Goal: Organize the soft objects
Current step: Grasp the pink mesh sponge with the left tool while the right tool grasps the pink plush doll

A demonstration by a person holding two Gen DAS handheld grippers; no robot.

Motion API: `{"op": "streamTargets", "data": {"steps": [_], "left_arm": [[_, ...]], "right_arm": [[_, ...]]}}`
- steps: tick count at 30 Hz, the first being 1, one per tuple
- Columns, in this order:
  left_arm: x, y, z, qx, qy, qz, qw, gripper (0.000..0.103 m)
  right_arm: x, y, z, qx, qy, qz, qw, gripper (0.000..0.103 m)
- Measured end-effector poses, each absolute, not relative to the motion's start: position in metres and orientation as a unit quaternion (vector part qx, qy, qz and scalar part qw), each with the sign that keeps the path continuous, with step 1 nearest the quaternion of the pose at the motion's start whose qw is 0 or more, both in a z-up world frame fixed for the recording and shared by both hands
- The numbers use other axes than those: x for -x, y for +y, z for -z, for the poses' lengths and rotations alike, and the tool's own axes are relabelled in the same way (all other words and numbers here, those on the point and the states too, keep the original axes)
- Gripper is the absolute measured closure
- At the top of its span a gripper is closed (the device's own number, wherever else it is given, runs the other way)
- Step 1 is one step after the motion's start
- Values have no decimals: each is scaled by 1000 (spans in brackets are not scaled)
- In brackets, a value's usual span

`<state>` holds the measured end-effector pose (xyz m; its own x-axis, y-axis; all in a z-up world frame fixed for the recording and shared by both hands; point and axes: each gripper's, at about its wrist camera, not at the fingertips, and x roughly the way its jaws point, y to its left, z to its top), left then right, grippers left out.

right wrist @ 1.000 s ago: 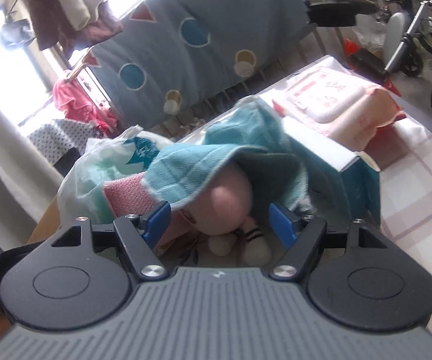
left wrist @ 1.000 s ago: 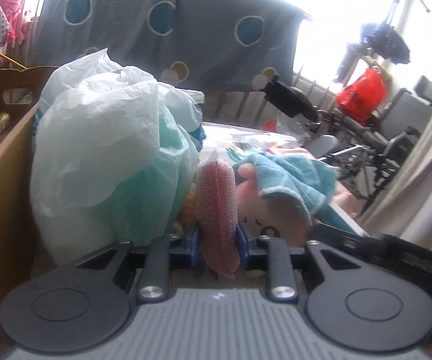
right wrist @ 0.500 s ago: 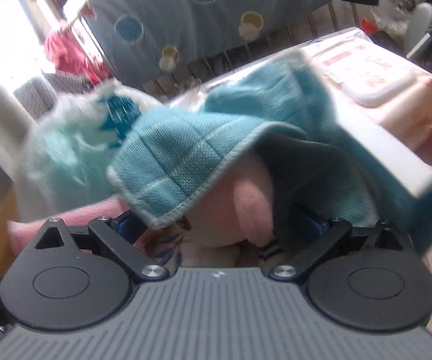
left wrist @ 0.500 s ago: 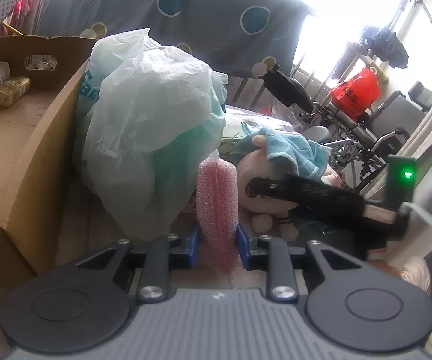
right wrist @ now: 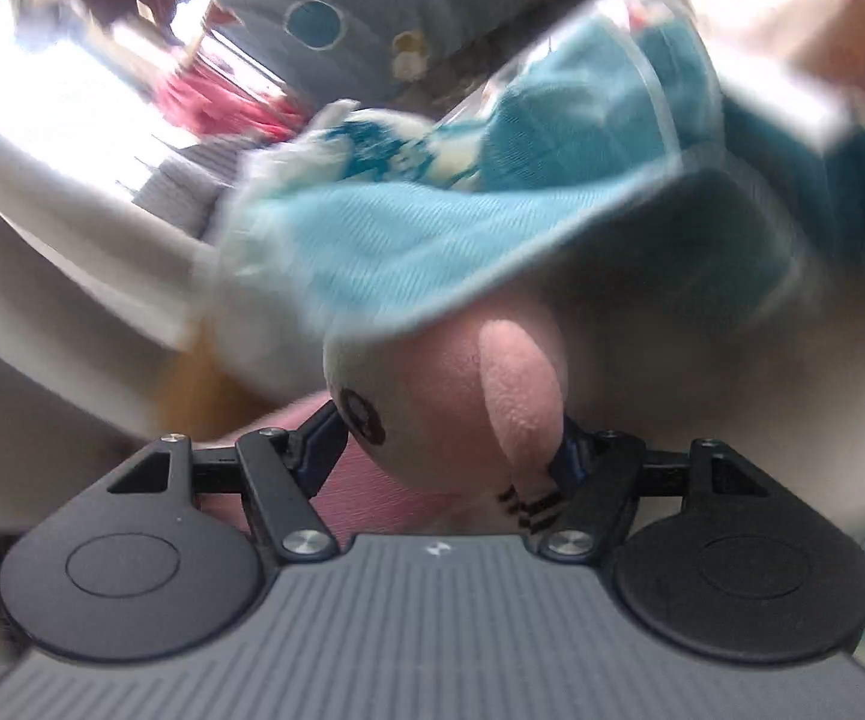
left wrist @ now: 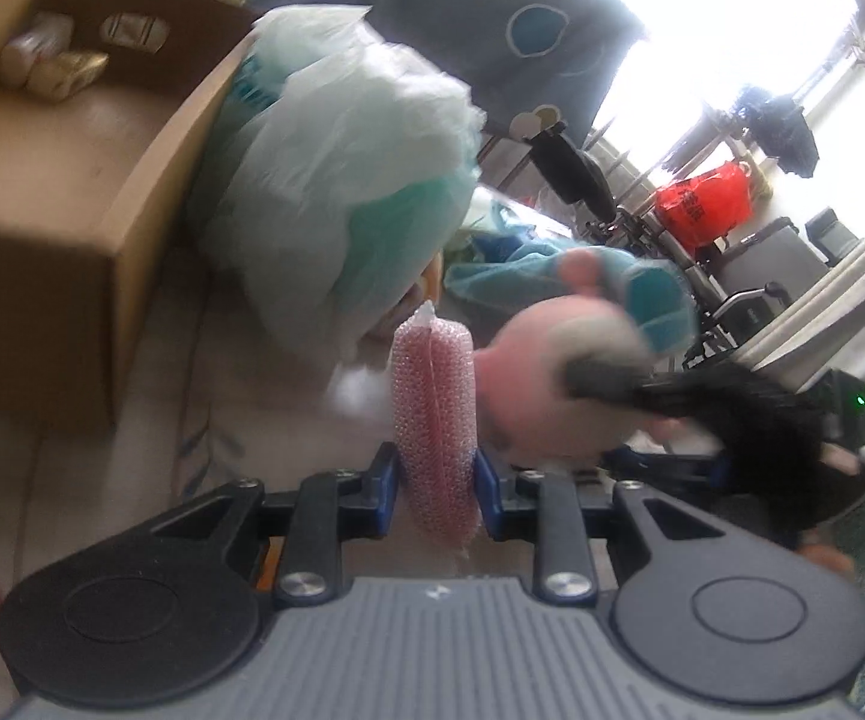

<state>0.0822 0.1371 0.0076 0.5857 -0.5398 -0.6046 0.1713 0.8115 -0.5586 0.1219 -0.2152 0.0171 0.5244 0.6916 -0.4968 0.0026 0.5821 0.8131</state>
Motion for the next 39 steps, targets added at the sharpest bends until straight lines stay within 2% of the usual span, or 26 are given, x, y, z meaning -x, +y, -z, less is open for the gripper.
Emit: {"op": "streamTargets", "data": {"steps": [3, 10, 13, 15, 16, 17, 21, 27, 31, 33, 36, 39], "left_arm": [[-75, 147, 1, 230, 411, 177, 865, 75], [-71, 153, 33, 288, 454, 177, 824, 75], [-73, 147, 37, 283, 457, 187, 822, 69], [-73, 142, 31, 258, 452, 178, 835, 53], [-73, 141, 27, 246, 449, 170, 842, 36], [-72, 141, 24, 233, 445, 161, 849, 29], [-65, 141, 10, 174, 426, 145, 876, 25], [-48, 135, 4, 51, 409, 119, 903, 12], [-33, 128, 1, -47, 368, 124, 920, 7], [-29, 121, -2, -90, 338, 140, 926, 4], [-38, 112, -5, -117, 315, 177, 925, 0], [-69, 106, 0, -119, 334, 207, 912, 0]], "right_arm": [[-104, -232, -3, -511, 443, -241, 697, 33], [-78, -250, 32, -571, 478, -183, 642, 29], [-75, -247, 30, -531, 486, -168, 673, 25], [-75, -247, 23, -496, 488, -165, 699, 21], [-74, -245, 17, -478, 487, -162, 713, 19], [-73, -246, 11, -463, 487, -159, 724, 18], [-73, -243, -2, -398, 478, -150, 769, 15], [-66, -225, -23, -273, 470, -140, 828, 14], [-54, -221, -35, -222, 457, -149, 848, 3], [-46, -219, -40, -194, 451, -145, 859, 3], [-43, -216, -43, -190, 444, -148, 863, 1], [-52, -212, -37, -189, 456, -150, 857, 1]]}}
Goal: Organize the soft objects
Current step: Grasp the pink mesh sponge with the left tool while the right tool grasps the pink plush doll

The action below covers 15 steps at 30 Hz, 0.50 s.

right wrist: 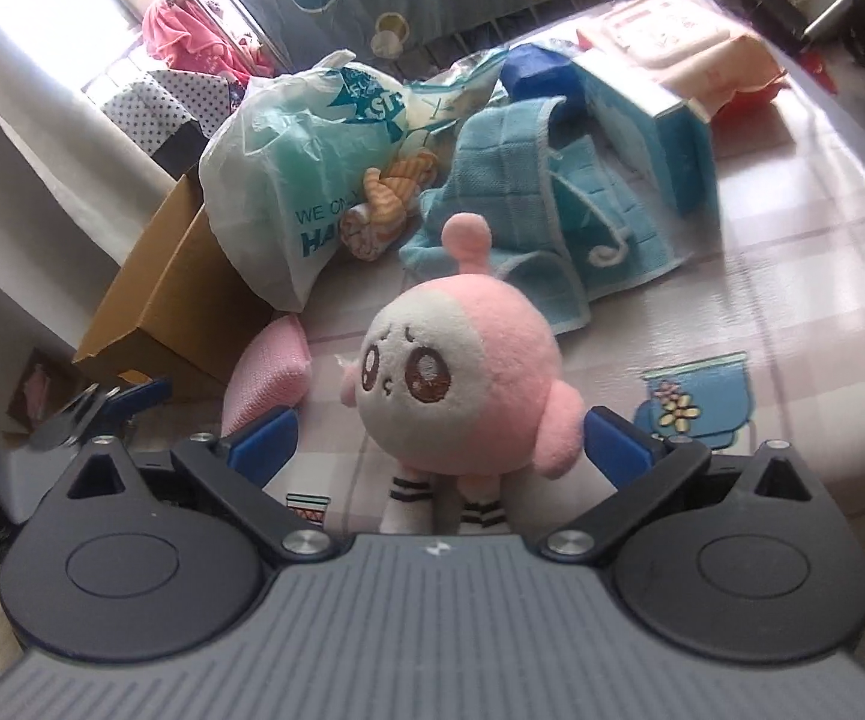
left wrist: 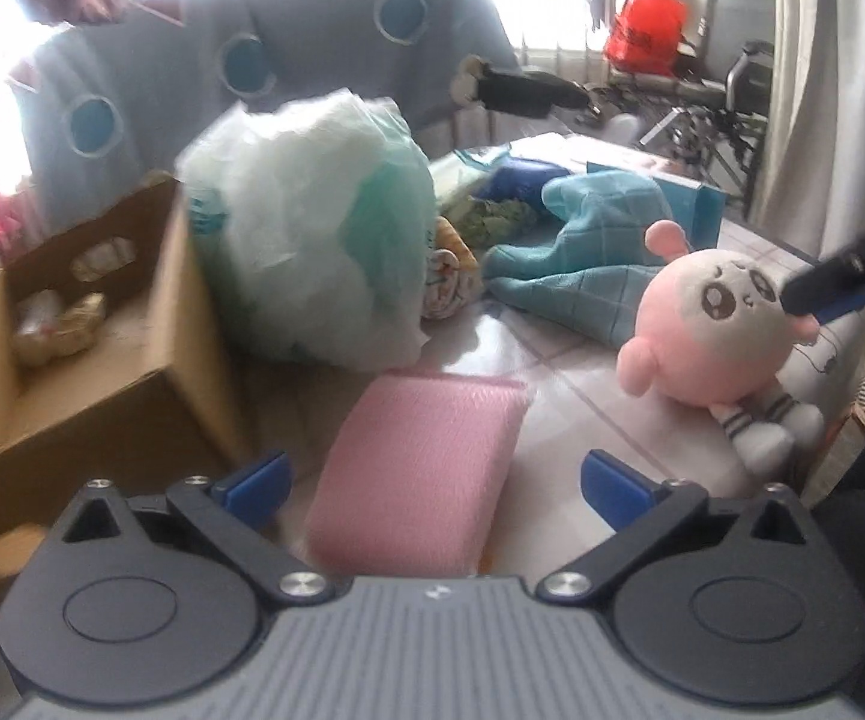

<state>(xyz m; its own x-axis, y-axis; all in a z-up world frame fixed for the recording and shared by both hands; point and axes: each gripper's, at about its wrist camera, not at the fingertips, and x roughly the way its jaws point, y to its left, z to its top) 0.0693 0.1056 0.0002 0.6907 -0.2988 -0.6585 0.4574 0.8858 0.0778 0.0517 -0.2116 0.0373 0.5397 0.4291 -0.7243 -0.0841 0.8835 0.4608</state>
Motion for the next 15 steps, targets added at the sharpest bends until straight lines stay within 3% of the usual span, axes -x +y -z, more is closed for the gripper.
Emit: {"op": "streamTargets", "data": {"steps": [7, 10, 15], "left_arm": [[-120, 92, 21, -127, 410, 198, 881, 2], [-121, 92, 26, -95, 426, 246, 866, 18], [-124, 95, 27, -49, 440, 232, 866, 24]], "right_arm": [[-73, -207, -15, -206, 490, -154, 833, 1], [-78, -211, -16, -216, 480, -150, 837, 1], [-87, -208, -13, -202, 483, -128, 842, 1]]}}
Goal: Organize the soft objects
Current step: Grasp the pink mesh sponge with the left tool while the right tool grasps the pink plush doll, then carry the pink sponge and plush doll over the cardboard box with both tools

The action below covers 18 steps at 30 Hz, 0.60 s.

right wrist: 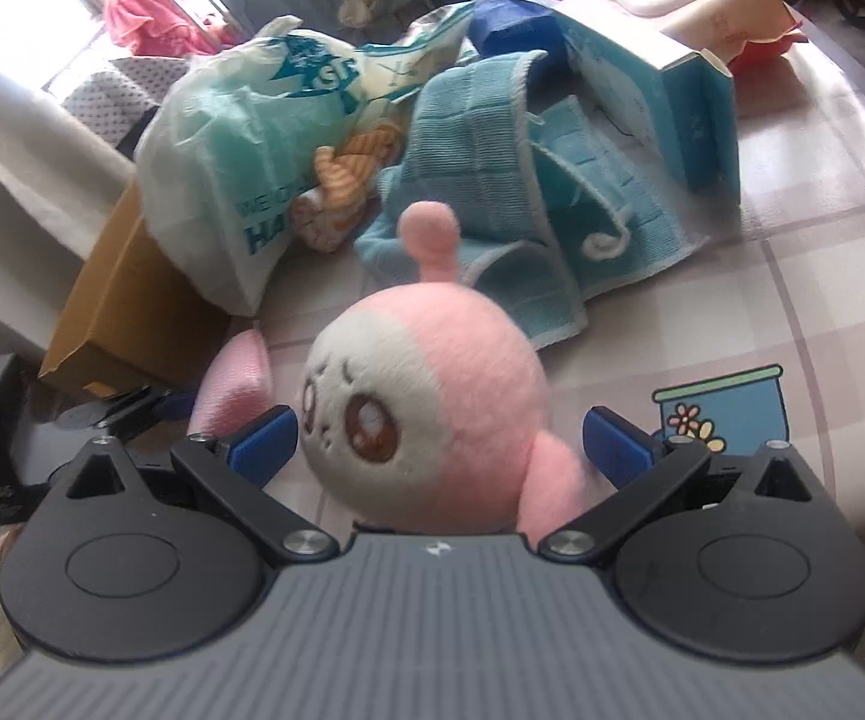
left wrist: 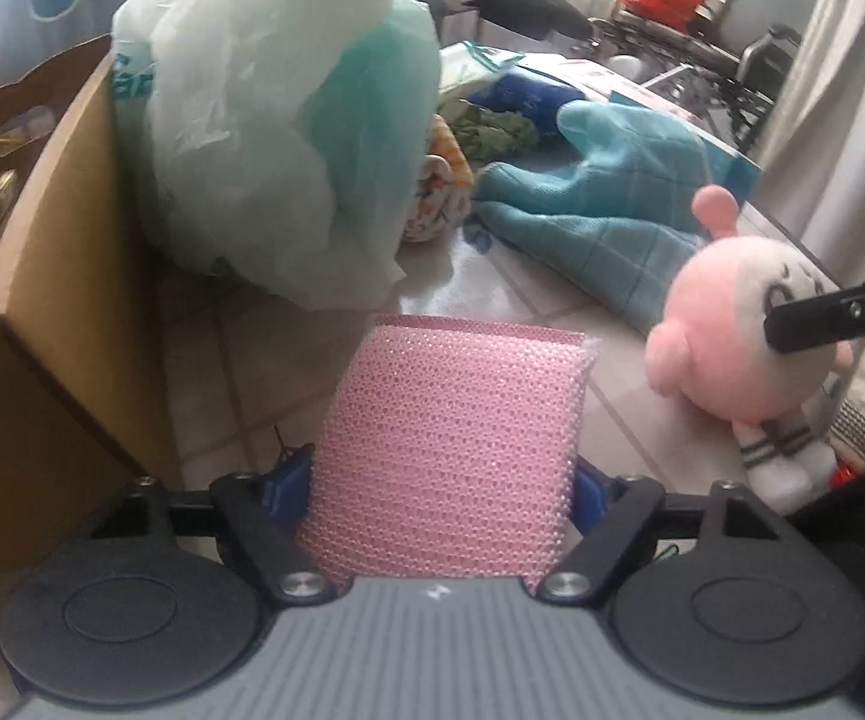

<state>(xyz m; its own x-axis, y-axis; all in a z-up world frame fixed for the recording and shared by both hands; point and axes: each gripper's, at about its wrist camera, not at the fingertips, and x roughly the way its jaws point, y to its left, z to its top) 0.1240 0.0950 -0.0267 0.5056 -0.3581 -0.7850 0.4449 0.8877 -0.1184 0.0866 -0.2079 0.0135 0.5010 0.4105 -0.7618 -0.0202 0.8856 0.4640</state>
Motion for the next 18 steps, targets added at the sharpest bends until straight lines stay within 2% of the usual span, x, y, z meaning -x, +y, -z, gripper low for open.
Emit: {"op": "streamTargets", "data": {"steps": [2, 4, 6, 13, 18], "left_arm": [[-120, 98, 26, -40, 441, 227, 868, 26], [-116, 98, 22, -30, 442, 228, 867, 28], [-111, 98, 19, -35, 439, 229, 868, 28], [-85, 110, -8, -28, 407, 223, 885, 28], [-62, 122, -37, -26, 382, 223, 897, 28]], "right_arm": [[-85, -206, -15, -194, 473, -133, 849, 6], [-82, -205, -17, -195, 465, -142, 852, 20], [-78, -204, -17, -198, 461, -134, 855, 24], [-55, -228, -16, -309, 439, -149, 830, 25], [-31, -227, -37, -333, 411, -160, 833, 24]]}}
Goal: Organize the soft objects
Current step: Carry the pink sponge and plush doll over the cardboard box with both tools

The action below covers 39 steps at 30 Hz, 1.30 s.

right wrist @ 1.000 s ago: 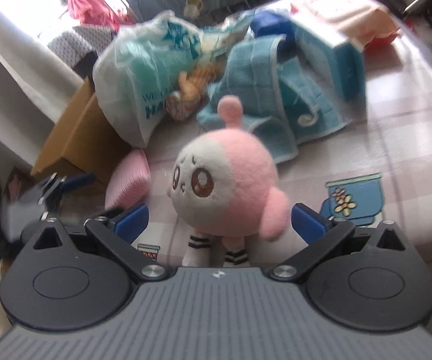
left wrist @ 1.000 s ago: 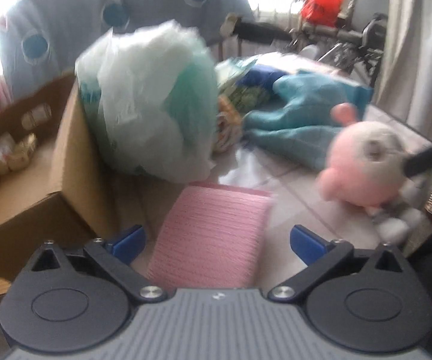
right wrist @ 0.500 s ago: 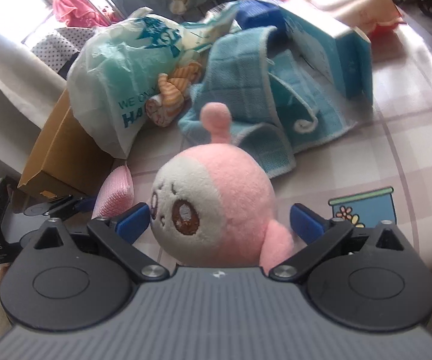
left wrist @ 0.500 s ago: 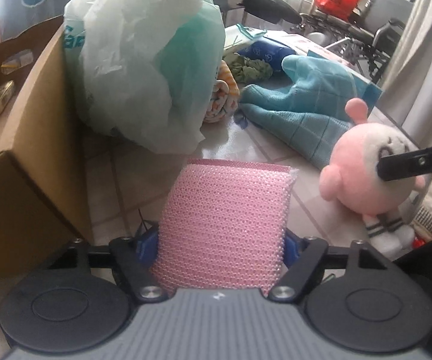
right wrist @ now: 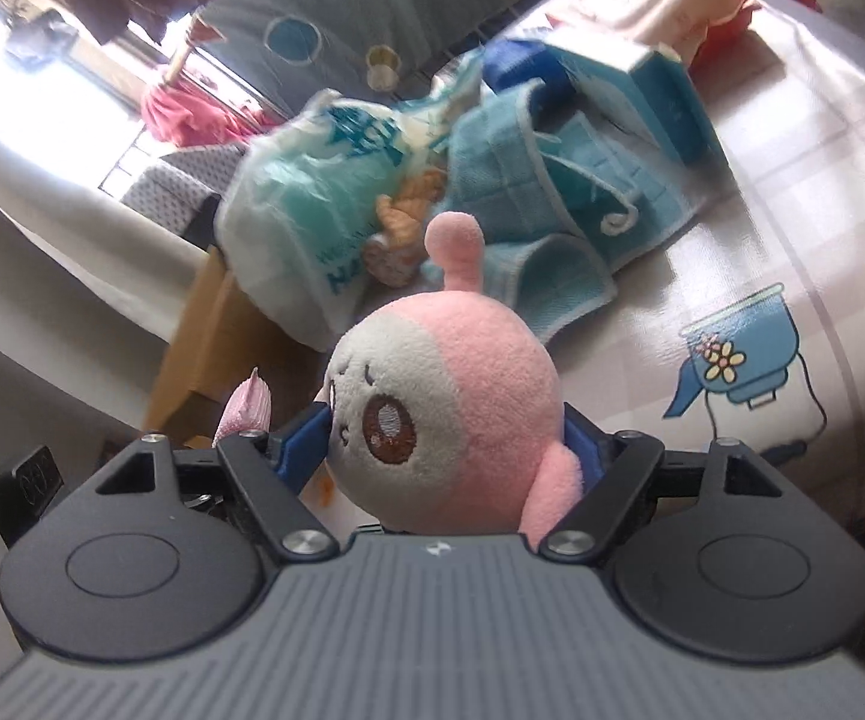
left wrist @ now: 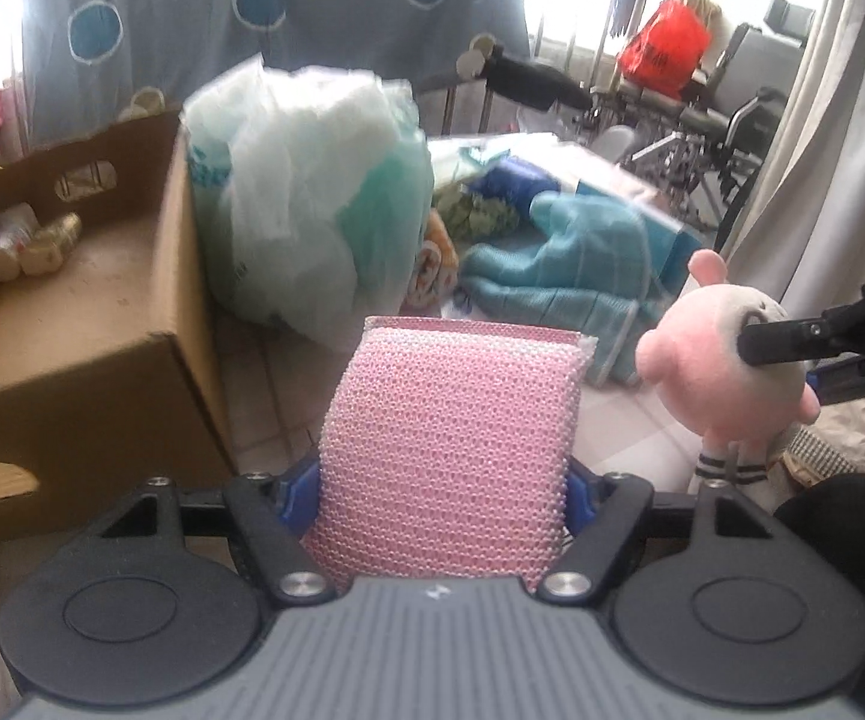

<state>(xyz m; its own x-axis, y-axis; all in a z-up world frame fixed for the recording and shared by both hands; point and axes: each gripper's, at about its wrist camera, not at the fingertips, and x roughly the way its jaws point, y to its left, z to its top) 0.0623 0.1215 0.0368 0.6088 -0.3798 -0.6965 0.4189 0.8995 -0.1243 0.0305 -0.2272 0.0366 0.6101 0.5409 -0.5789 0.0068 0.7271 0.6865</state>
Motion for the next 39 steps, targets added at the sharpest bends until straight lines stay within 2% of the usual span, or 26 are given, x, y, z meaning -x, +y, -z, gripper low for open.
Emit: {"op": "streamTargets", "data": {"steps": [10, 15, 20, 30, 35, 39], "left_arm": [[-13, 162, -107, 5, 341, 229, 912, 28], [-11, 195, -140, 7, 325, 190, 926, 27], [-48, 239, -162, 14, 320, 122, 939, 27], [-208, 318, -130, 19, 384, 9, 923, 27], [-249, 337, -104, 39, 405, -2, 913, 27], [-265, 345, -84, 62, 419, -13, 906, 27]], "right_arm": [[-16, -207, -98, -394, 370, -239, 806, 23], [-48, -168, -129, -396, 371, -287, 789, 23], [-105, -111, -148, -382, 383, -309, 782, 22], [-297, 32, -120, -355, 443, -285, 773, 22], [-393, 103, -74, -306, 492, -259, 773, 22], [-443, 148, -55, -259, 475, -233, 808, 22]]}}
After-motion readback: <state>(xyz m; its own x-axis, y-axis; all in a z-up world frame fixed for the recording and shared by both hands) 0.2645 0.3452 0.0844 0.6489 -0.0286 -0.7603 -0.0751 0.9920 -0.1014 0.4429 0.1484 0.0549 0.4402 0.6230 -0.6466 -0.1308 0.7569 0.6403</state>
